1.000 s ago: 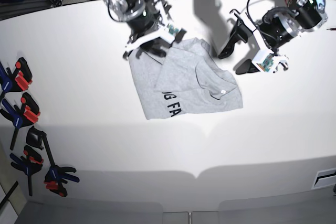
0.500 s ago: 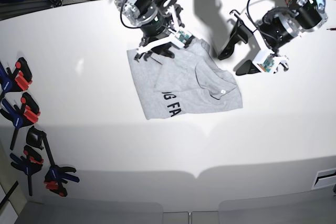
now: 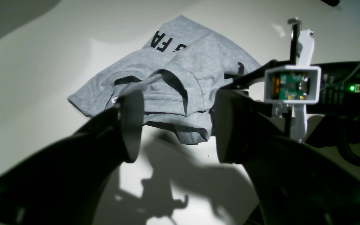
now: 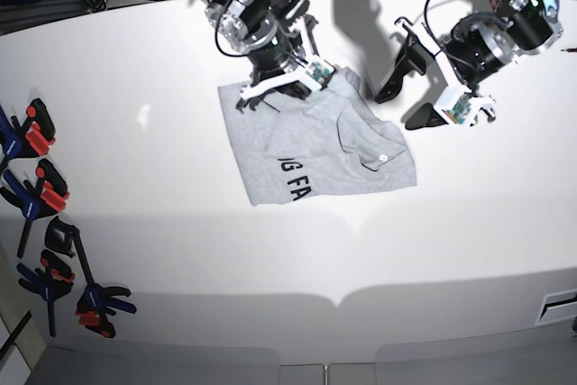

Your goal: Fold the T-shirt properly

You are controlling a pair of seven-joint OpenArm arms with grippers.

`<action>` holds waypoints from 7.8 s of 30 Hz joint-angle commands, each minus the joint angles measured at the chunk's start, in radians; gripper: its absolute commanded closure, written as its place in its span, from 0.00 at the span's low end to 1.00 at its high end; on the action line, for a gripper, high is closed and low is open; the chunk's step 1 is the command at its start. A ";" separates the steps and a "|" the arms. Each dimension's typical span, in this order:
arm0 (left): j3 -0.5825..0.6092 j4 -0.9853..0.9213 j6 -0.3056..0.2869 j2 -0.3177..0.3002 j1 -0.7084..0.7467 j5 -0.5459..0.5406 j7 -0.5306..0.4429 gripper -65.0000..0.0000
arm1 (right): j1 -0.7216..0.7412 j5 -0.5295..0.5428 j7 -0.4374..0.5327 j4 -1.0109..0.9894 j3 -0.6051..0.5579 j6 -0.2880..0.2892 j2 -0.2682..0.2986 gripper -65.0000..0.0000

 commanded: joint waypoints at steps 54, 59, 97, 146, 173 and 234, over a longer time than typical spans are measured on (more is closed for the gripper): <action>-0.004 0.016 0.229 -0.006 -0.058 0.317 -0.098 0.49 | 0.033 -0.127 -0.085 0.106 -0.130 -0.050 -0.274 0.64; -0.004 0.017 0.281 -0.006 -0.138 0.346 -0.098 0.49 | 0.033 -0.061 -0.070 0.106 -0.047 -0.049 -0.274 0.64; 0.590 -0.415 0.212 0.199 -0.112 0.429 -0.225 0.49 | 0.600 0.414 -0.028 -0.731 0.592 0.361 -0.288 0.64; 0.382 -0.375 0.433 -0.075 -0.392 0.297 -0.123 0.49 | -0.159 0.452 -0.121 0.148 0.746 0.285 -0.304 0.64; -0.460 -0.023 -0.134 -0.075 0.237 -0.481 0.241 0.49 | -0.606 1.394 -0.516 0.439 1.616 0.553 -0.298 0.64; 0.187 -1.687 0.202 0.213 -0.148 0.601 -0.382 0.51 | -0.067 0.496 0.668 -1.424 0.401 0.318 -0.183 0.64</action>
